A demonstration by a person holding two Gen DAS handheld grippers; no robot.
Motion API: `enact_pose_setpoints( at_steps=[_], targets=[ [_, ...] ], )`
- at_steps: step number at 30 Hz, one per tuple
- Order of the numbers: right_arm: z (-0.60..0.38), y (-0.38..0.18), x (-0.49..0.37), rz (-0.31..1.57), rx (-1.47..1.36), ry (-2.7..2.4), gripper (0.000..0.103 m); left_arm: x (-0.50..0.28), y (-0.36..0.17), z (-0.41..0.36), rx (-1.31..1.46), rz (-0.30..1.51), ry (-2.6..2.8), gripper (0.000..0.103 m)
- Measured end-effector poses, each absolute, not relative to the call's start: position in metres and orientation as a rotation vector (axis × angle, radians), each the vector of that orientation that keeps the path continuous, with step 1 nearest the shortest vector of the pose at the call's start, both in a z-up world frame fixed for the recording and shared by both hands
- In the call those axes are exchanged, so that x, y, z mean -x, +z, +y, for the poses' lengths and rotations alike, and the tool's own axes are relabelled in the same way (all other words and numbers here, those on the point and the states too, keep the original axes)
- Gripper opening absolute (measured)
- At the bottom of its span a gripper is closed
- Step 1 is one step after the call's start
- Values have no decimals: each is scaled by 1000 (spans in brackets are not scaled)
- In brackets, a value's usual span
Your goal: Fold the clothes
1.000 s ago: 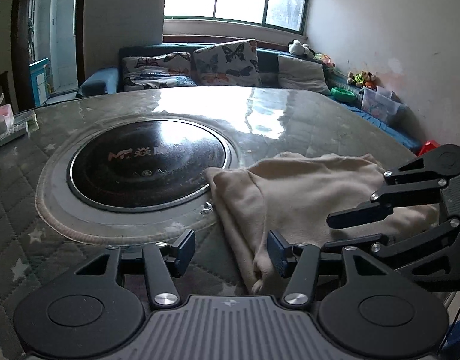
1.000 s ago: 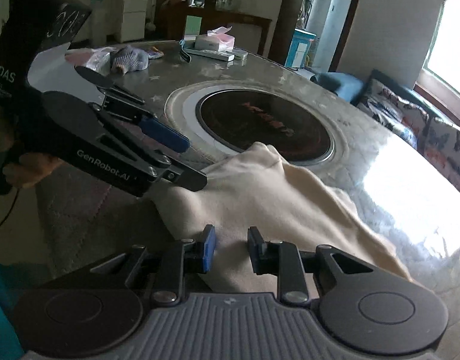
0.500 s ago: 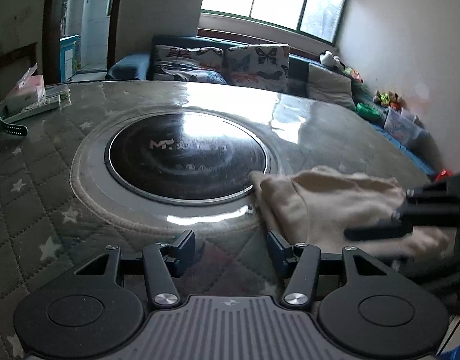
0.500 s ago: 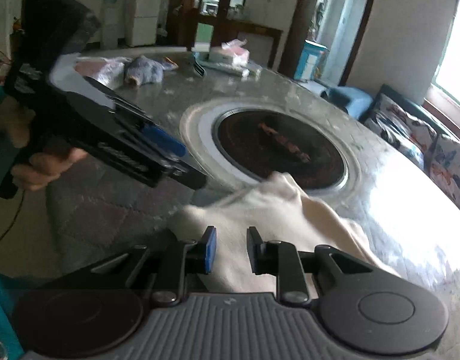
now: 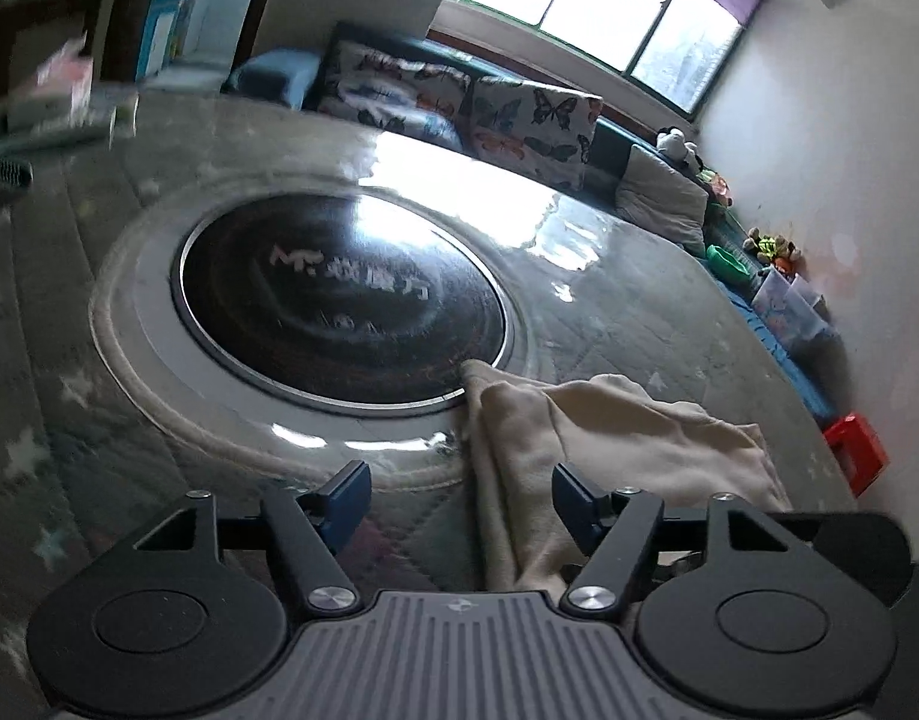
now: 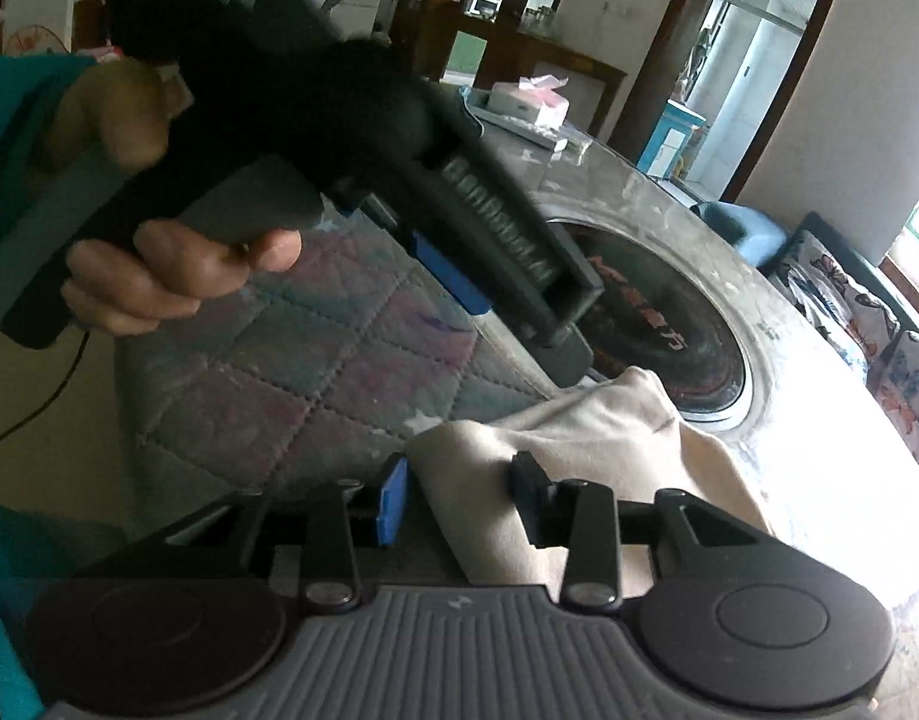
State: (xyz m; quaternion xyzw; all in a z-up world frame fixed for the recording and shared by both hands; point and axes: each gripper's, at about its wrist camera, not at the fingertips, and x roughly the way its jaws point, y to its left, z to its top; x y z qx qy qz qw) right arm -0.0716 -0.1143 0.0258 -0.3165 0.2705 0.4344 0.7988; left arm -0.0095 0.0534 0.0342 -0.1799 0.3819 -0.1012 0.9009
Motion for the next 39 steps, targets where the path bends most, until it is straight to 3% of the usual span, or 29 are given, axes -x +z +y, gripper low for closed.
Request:
enact_pose_setpoints(
  at_steps=[4,7,17,21,25,39],
  targets=[
    [-119,33,63,600,612,913,14,4,32,50,446,824,-222,71],
    [-128,41,53,629,515,915,12,-1,30,50,526,853,-218,71],
    [-158,64,46,609,360,920,10,-17,19,41,745,919,-226,69],
    [-164,63,48,618,345,937,10,-21,12,33,744,937,-240,29],
    [-178,65,50,620,302,939,18,-21,12,33,726,933,-237,26],
    [-314,44,-15,713,95,501,18,-17,14,30,693,921,-234,26]
  ],
)
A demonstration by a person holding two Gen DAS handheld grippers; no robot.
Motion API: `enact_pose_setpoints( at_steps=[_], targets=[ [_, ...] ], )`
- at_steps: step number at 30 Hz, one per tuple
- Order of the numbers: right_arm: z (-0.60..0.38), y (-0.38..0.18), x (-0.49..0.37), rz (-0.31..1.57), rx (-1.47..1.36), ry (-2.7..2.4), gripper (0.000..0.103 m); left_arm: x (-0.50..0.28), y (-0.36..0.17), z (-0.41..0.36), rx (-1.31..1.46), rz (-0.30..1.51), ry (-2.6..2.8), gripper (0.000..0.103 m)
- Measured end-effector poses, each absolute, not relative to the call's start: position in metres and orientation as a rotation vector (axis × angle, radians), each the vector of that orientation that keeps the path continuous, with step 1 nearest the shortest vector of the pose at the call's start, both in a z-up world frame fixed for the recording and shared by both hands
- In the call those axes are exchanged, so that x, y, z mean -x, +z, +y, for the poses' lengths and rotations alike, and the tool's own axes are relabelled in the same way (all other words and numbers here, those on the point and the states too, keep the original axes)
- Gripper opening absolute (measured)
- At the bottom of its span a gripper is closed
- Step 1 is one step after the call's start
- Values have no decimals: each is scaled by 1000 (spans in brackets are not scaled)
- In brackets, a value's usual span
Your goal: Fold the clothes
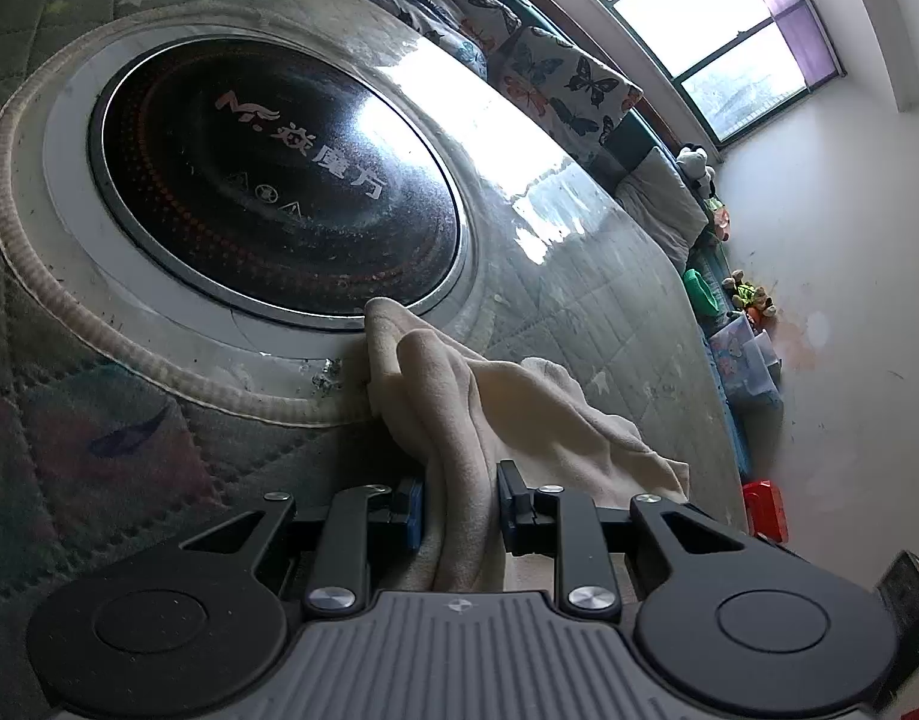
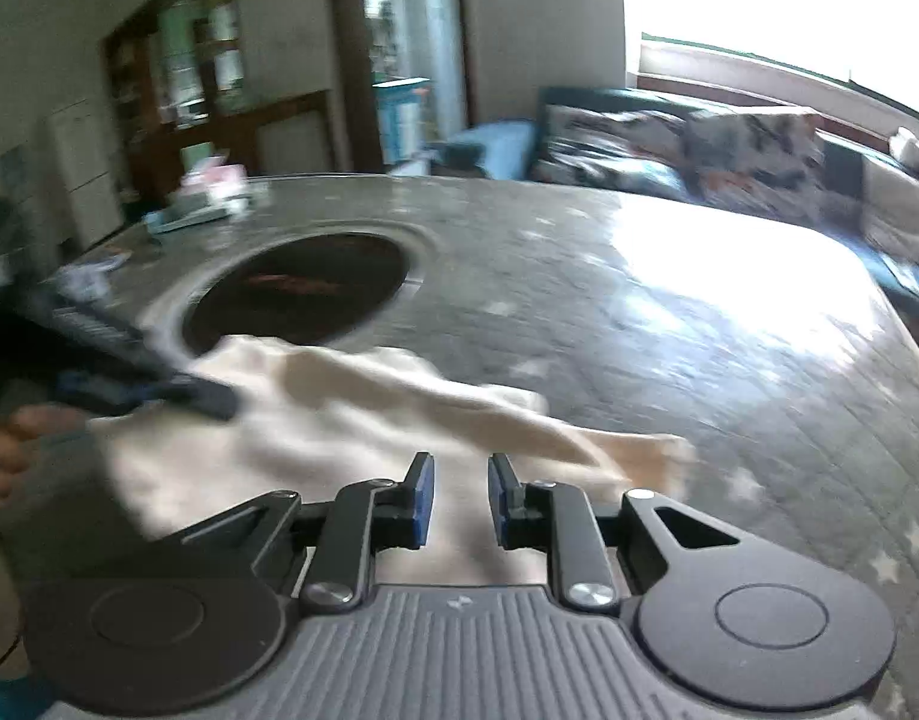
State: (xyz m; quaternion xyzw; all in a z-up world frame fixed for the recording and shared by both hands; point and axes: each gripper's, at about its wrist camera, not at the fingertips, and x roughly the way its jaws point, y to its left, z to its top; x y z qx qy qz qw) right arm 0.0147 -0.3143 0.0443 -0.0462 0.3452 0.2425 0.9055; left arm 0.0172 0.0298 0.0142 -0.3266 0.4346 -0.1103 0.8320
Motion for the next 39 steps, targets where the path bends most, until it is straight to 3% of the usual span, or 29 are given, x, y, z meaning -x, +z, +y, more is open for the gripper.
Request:
enact_pose_setpoints(
  at_steps=[3,15,24,31,39],
  targets=[
    [-327,34,-24,747,60,465,14,-17,15,29,681,918,-233,27],
    [-302,32,-54,743,86,471,14,-18,13,31,685,919,-243,28],
    [-326,63,-4,725,200,526,15,-18,13,33,689,916,-248,28],
    [-325,46,27,790,269,567,14,-18,13,31,683,916,-248,28],
    [-352,50,9,766,121,469,19,-18,14,29,668,919,-241,28]
  ],
)
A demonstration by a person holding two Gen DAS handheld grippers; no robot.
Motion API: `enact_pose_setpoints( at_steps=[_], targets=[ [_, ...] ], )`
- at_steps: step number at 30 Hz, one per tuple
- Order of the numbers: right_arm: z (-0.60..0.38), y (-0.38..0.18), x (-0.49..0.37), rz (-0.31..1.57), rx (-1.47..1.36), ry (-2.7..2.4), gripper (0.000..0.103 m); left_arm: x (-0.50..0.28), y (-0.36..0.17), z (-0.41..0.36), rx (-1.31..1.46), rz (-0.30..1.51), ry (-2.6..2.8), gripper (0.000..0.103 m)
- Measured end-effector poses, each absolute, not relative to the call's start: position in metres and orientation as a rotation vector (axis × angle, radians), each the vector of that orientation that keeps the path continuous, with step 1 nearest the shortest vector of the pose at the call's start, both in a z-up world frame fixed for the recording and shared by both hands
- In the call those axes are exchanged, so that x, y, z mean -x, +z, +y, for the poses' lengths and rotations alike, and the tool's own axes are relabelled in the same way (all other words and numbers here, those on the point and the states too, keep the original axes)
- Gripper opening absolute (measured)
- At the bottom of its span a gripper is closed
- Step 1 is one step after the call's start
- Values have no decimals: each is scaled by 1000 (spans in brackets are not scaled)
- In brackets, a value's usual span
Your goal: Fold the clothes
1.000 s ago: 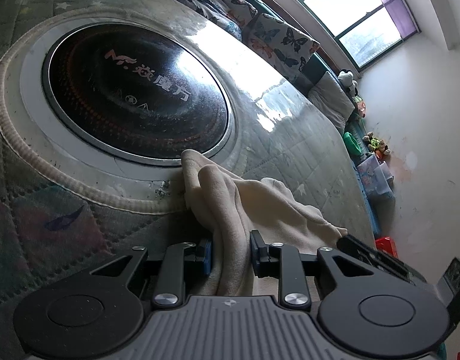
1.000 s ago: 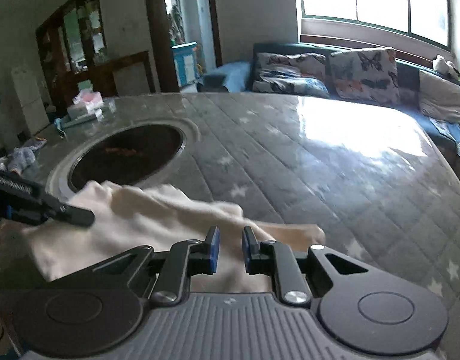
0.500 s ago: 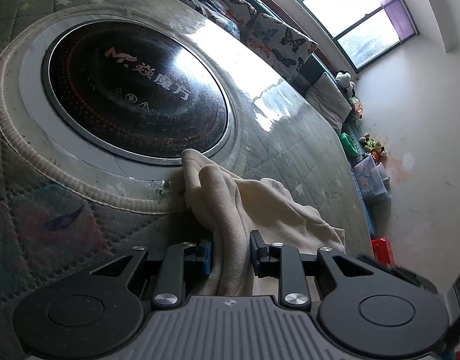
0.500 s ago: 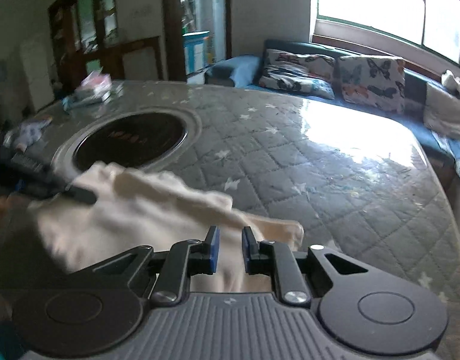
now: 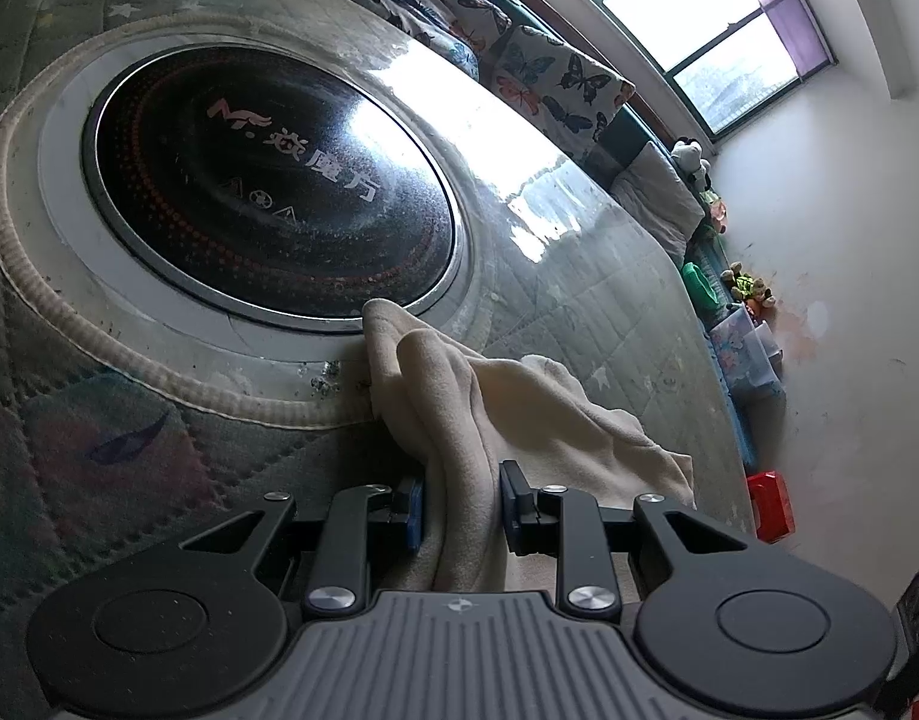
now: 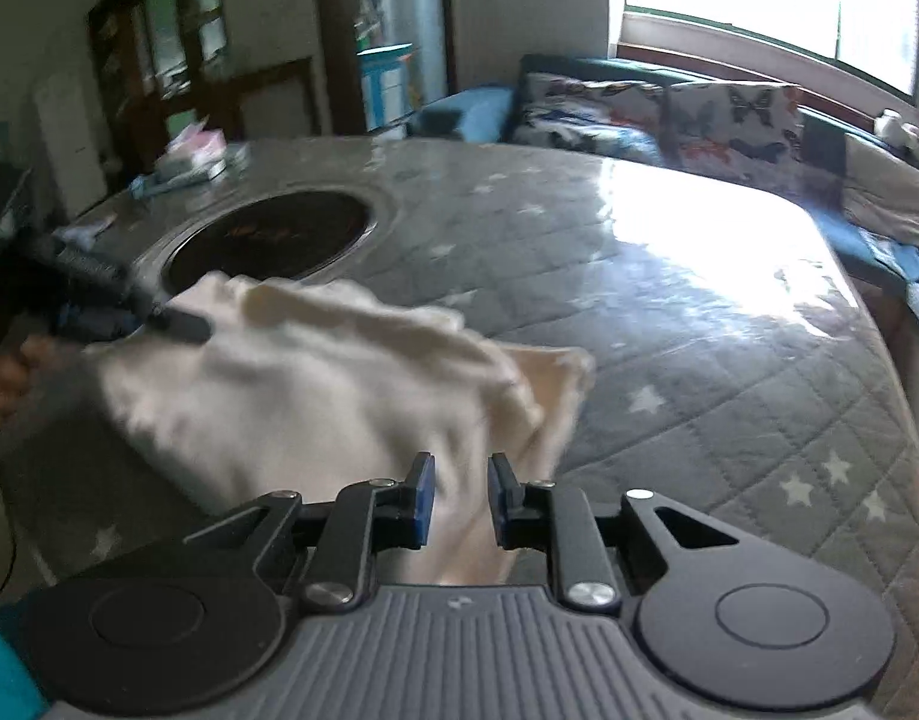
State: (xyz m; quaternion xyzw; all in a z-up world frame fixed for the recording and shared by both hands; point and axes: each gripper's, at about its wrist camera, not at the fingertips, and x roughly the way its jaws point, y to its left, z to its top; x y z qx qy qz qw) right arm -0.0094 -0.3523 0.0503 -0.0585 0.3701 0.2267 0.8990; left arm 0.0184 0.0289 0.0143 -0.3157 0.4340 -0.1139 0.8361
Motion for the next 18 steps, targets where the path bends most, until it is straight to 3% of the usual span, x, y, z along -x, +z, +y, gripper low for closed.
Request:
enact_pose_setpoints(
  at_steps=[11,18],
  targets=[
    [-387,24,-22,798,-203,399,37,-20,16,29,657,927,-242,28],
    [-379,20,-26,786,-212,398,35,-21,18,26,637,928,-239,28]
  ],
)
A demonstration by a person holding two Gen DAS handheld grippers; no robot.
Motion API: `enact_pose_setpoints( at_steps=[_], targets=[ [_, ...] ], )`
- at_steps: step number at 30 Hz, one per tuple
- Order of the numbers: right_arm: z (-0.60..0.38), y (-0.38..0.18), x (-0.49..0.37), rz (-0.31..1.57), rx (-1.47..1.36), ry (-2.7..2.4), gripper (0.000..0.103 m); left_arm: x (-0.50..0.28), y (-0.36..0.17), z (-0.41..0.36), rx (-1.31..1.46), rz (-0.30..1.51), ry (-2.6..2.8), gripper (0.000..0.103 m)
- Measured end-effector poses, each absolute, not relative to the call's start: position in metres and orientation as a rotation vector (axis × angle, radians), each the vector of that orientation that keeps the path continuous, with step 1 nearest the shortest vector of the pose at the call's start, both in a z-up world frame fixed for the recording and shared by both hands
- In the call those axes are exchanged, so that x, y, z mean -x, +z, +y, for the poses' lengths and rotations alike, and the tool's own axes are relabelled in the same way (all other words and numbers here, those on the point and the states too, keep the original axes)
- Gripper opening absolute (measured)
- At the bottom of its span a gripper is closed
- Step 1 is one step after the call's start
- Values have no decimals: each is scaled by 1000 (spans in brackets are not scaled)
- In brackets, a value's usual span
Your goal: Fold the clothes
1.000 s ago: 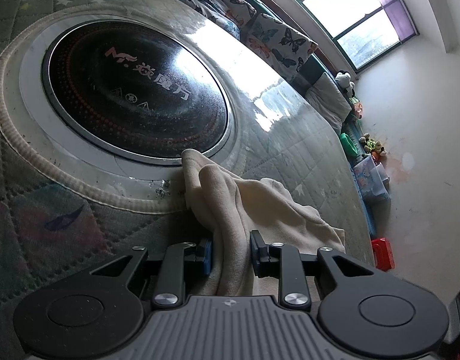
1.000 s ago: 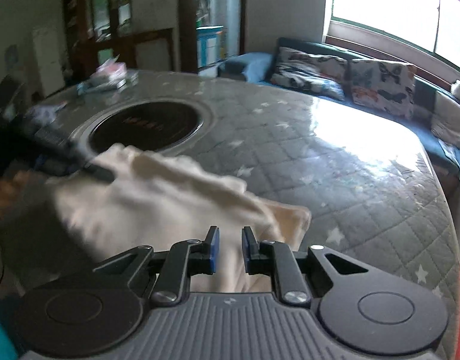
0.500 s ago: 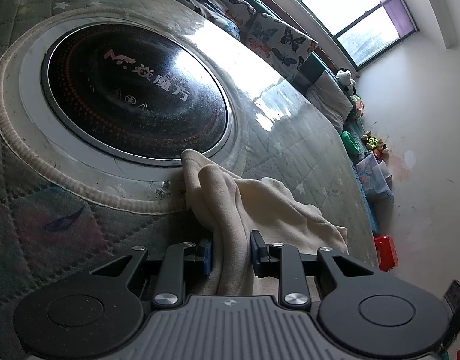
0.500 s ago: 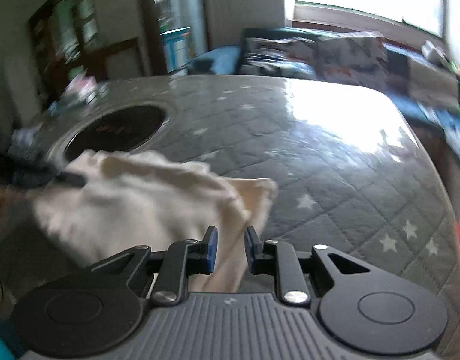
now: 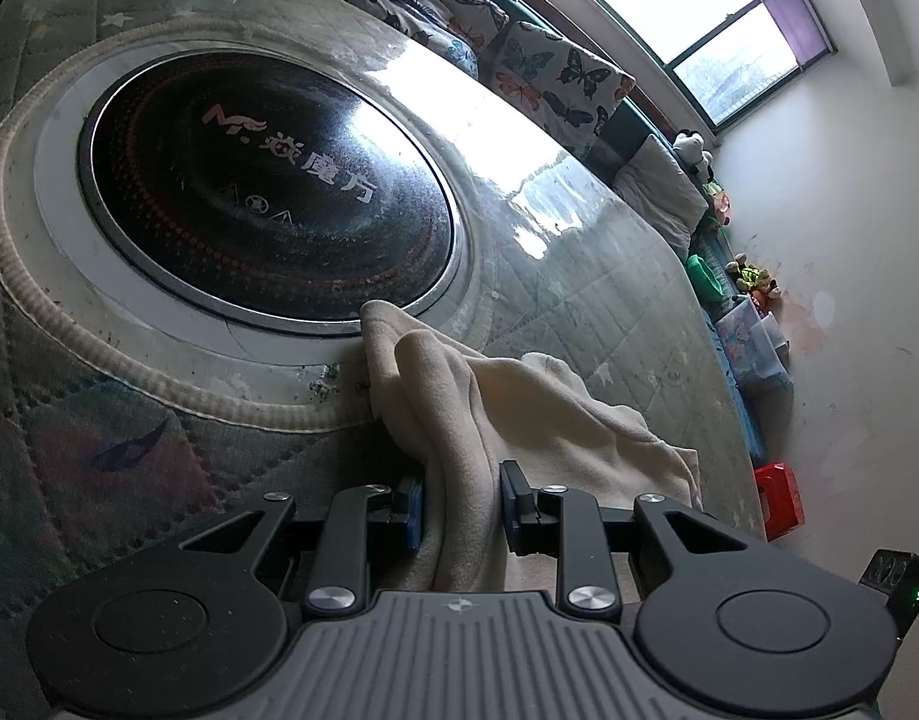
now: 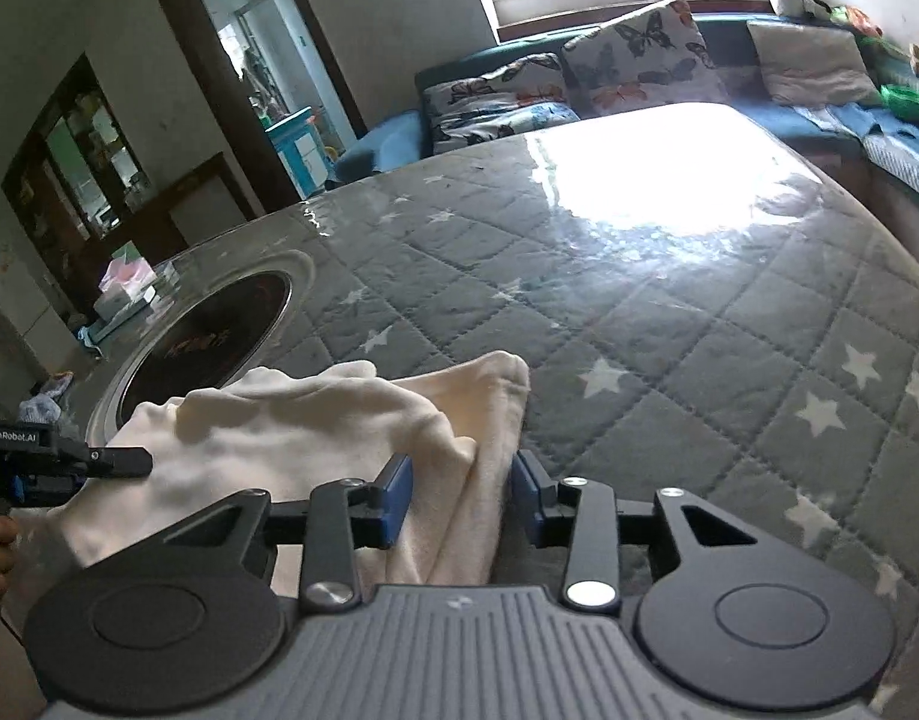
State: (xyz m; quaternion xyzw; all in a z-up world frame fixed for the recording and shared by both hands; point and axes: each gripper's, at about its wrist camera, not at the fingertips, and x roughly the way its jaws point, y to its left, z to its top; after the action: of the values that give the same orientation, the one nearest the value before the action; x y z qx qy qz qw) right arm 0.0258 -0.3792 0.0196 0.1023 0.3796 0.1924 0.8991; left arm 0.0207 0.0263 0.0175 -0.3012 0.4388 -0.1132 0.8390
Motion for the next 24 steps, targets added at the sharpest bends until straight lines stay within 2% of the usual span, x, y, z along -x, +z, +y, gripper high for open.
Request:
enact_pose_setpoints(
  at_steps=[1,2,4,11,24],
  targets=[
    [-376,19,-26,784,-209,405,23,-21,18,26,631,929,-239,28],
    [-373,19,-27,782,-197,410,16,-21,19,25,623,930,-239,27],
    [-366,19,-25,761,-161,400,11,-22,21,22,604,934,-239,27],
    [-382,43,-10,663,-162,357,10,-39,43,-6,494,912,-321,24],
    [-464,82,-34,548,-93,79,10,-109,57,-147,322,909,-522,23]
  ],
)
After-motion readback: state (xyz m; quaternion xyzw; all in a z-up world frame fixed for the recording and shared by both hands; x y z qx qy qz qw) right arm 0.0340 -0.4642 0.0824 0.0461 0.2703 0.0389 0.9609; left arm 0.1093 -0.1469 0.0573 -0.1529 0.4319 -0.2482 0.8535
